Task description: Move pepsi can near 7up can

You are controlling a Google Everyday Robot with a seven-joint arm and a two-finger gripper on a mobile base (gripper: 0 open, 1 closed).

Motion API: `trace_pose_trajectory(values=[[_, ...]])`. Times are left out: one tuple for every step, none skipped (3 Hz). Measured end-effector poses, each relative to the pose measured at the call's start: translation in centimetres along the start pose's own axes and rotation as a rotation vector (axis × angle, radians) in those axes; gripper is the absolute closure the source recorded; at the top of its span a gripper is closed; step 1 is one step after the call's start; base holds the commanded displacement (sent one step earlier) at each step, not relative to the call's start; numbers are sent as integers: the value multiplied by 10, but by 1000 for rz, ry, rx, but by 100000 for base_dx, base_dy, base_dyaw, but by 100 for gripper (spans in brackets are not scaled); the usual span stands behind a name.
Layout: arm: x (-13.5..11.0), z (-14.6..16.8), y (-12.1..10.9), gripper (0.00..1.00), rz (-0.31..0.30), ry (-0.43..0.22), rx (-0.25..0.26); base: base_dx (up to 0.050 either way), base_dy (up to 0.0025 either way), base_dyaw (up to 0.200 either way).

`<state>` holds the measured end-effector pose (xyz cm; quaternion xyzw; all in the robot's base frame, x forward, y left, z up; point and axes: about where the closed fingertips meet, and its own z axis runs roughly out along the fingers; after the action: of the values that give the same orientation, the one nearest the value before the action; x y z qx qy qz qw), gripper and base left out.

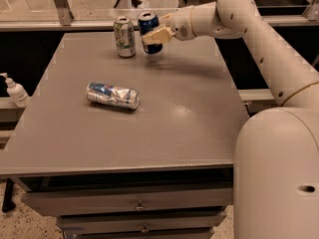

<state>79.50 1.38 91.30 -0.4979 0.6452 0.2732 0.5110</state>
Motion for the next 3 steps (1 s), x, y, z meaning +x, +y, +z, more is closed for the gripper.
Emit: trace_pose_trajectory(values=[[6, 13, 0, 100, 19, 9, -22, 0, 0, 0], [8, 24, 1, 84, 27, 16, -35, 0, 0, 0], [9, 33, -1, 60, 27, 21, -41, 0, 0, 0]])
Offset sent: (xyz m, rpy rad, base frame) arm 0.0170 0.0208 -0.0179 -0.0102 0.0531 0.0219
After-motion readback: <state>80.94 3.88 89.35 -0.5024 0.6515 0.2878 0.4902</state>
